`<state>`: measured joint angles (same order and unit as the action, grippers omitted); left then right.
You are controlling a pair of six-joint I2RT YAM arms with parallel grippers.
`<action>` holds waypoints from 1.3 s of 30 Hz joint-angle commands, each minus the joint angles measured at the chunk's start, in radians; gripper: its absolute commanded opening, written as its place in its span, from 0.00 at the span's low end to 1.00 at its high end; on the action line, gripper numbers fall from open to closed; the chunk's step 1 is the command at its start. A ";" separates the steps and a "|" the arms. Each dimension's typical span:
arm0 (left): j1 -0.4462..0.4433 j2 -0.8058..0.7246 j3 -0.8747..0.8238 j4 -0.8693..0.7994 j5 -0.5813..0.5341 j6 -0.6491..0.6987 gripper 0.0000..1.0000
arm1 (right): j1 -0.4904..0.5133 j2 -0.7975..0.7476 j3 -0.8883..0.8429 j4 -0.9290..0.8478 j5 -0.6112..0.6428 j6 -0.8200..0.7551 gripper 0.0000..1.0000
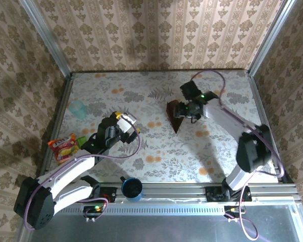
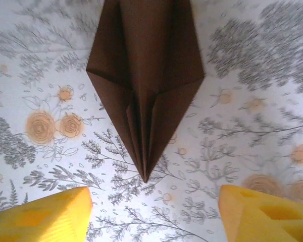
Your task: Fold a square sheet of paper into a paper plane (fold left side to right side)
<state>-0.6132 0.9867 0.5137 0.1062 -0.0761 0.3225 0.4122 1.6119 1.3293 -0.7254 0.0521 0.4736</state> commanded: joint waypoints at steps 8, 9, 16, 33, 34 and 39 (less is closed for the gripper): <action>0.010 0.009 -0.009 0.028 -0.036 -0.004 1.00 | -0.253 -0.453 -0.409 0.218 0.060 -0.081 0.98; 0.011 0.009 -0.008 0.028 -0.039 -0.019 1.00 | -0.277 -0.485 -0.445 0.244 0.065 -0.095 1.00; 0.027 0.032 0.012 0.025 -0.059 -0.088 1.00 | -0.399 -0.611 -0.615 0.419 0.130 -0.169 1.00; 0.118 0.026 0.007 0.012 -0.056 -0.217 1.00 | -0.481 -0.362 -0.952 1.288 0.131 -0.261 1.00; 0.137 0.022 0.005 0.014 -0.051 -0.229 1.00 | -0.482 -0.342 -0.947 1.315 0.113 -0.271 1.00; 0.231 -0.008 -0.011 0.022 -0.033 -0.261 1.00 | -0.483 -0.228 -0.958 1.520 0.057 -0.310 1.00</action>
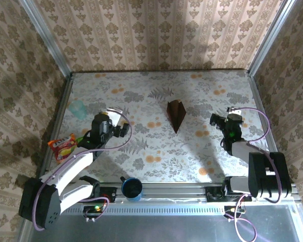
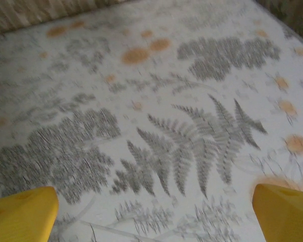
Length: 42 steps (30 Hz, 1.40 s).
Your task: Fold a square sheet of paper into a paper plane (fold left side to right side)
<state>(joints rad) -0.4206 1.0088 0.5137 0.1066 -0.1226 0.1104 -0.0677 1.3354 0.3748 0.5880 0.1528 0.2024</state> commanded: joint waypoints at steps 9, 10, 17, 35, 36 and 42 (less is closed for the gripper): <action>0.184 -0.056 -0.051 0.065 0.021 -0.066 1.00 | 0.002 0.095 0.024 0.195 -0.156 -0.091 1.00; 0.198 -0.052 -0.055 0.077 0.020 -0.066 1.00 | 0.003 0.103 0.024 0.202 -0.169 -0.098 1.00; 0.259 0.001 -0.066 0.183 -0.038 -0.049 1.00 | 0.048 0.192 0.025 0.283 -0.137 -0.138 1.00; 0.329 0.361 -0.124 0.632 0.022 -0.021 1.00 | 0.064 0.191 0.033 0.262 -0.104 -0.148 1.00; 0.333 0.370 -0.124 0.648 0.032 -0.011 1.00 | 0.065 0.192 0.034 0.262 -0.105 -0.148 1.00; 0.360 0.559 -0.220 1.037 0.022 -0.016 1.00 | 0.067 0.193 0.034 0.260 -0.100 -0.150 1.00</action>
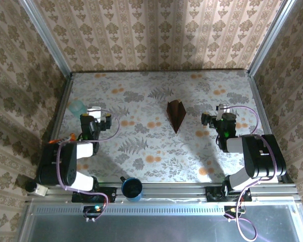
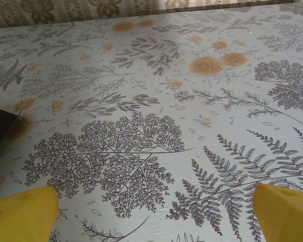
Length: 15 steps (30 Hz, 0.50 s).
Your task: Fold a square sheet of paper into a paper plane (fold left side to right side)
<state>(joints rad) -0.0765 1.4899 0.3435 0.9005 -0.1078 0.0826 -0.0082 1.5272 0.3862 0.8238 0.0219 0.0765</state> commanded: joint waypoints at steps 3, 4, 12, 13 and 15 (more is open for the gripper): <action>0.036 0.058 -0.036 0.163 0.019 -0.022 1.00 | 0.008 0.002 0.023 0.023 0.033 -0.024 1.00; 0.045 0.073 -0.018 0.156 0.024 -0.019 1.00 | 0.008 0.002 0.024 0.023 0.035 -0.024 1.00; 0.071 0.063 0.043 0.026 0.073 -0.039 1.00 | 0.010 -0.001 0.025 0.021 0.038 -0.026 1.00; 0.069 0.063 0.043 0.025 0.068 -0.036 1.00 | 0.011 0.000 0.023 0.024 0.039 -0.027 1.00; 0.064 0.064 0.044 0.025 0.064 -0.034 1.00 | 0.011 0.000 0.022 0.024 0.039 -0.029 1.00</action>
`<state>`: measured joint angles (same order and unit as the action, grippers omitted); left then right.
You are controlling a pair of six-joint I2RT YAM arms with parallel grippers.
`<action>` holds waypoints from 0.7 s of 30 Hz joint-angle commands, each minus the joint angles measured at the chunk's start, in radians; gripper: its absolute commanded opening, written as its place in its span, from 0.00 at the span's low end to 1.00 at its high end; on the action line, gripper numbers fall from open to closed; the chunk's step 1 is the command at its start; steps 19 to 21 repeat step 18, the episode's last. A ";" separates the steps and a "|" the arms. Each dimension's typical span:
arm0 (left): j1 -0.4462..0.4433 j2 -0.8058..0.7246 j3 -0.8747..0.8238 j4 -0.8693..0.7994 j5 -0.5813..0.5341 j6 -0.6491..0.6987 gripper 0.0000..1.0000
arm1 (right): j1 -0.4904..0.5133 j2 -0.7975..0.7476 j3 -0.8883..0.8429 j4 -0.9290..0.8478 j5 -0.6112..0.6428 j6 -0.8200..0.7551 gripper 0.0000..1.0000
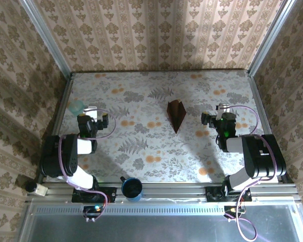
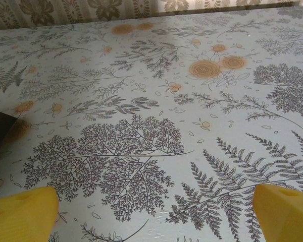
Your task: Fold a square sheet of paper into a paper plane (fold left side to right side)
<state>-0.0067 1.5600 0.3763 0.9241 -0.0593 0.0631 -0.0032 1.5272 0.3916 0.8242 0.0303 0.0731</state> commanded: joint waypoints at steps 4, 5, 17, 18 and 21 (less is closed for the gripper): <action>-0.006 -0.006 0.012 -0.001 0.016 -0.013 1.00 | 0.013 0.000 0.018 0.022 0.042 -0.028 1.00; -0.006 -0.007 0.011 -0.001 0.016 -0.012 1.00 | 0.021 0.000 0.020 0.017 0.050 -0.035 1.00; -0.006 -0.006 0.012 -0.001 0.014 -0.013 1.00 | 0.020 0.001 0.026 0.009 0.047 -0.037 1.00; -0.005 -0.007 0.012 -0.001 0.015 -0.013 1.00 | 0.020 0.001 0.024 0.010 0.047 -0.036 1.00; -0.005 -0.007 0.012 -0.001 0.015 -0.013 1.00 | 0.020 0.001 0.024 0.010 0.047 -0.036 1.00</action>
